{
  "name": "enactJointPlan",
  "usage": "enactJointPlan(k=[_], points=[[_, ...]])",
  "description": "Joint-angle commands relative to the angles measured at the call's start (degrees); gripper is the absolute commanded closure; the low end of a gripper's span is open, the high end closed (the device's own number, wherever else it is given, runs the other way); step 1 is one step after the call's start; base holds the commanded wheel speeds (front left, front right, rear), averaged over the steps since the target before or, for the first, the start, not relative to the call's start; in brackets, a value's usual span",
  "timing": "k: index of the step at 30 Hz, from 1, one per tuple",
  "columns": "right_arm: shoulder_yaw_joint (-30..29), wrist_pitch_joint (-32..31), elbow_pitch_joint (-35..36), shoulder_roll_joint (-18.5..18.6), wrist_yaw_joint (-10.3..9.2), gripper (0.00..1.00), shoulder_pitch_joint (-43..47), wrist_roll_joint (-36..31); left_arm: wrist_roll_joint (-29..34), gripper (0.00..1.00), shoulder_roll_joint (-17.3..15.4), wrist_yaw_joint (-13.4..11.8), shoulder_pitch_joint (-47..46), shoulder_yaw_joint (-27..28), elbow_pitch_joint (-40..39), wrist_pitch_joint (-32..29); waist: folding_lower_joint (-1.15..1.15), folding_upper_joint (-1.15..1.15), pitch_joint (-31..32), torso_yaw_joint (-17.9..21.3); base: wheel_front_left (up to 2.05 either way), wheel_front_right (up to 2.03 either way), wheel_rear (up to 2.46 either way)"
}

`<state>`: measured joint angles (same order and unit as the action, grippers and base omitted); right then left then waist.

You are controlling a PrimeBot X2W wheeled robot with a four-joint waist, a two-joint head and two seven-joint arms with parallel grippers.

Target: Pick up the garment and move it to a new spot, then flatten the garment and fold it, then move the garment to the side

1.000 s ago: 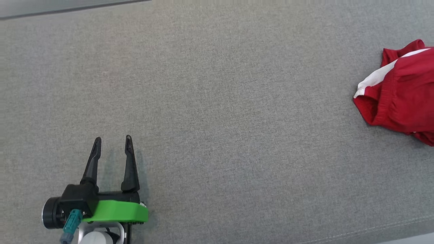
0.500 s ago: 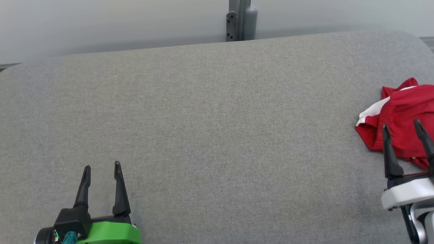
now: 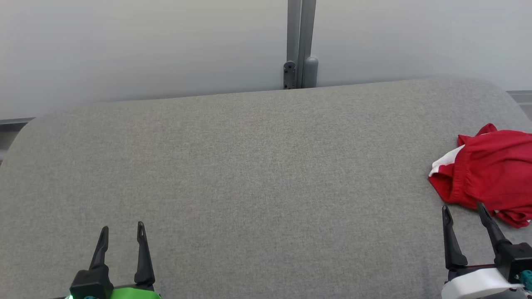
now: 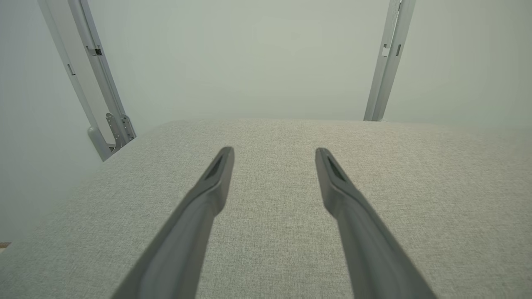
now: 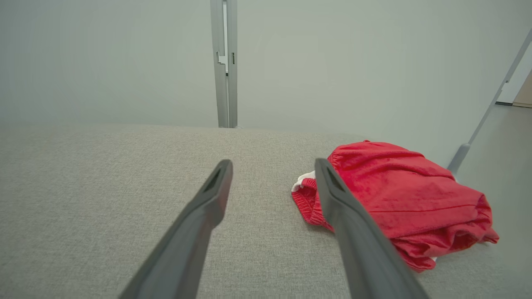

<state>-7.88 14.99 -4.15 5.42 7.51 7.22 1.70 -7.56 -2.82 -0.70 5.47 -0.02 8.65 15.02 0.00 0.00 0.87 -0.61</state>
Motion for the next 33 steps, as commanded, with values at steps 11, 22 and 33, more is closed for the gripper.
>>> enactJointPlan(k=[11,22,33], points=[[0.3,-0.2,-2.0,-1.7,0.00,1.00,0.9,0.4,-0.7,1.00,0.3,0.3,0.3,-0.1,3.6,-0.5,0.00,0.00,0.5,0.2,0.00,0.00,0.00],[0.2,-3.5,-3.4,-1.9,0.00,1.00,-1.4,13.3,-12.7,1.00,0.2,1.4,-1.6,1.0,4.2,-3.6,0.00,0.00,0.4,0.2,0.00,0.00,0.00],[0.5,-6.1,-4.2,-1.9,-0.01,1.00,-3.2,25.2,-23.8,1.00,0.2,2.5,-3.1,1.7,4.2,-6.2,0.00,0.00,0.2,0.3,0.00,0.00,0.00]])
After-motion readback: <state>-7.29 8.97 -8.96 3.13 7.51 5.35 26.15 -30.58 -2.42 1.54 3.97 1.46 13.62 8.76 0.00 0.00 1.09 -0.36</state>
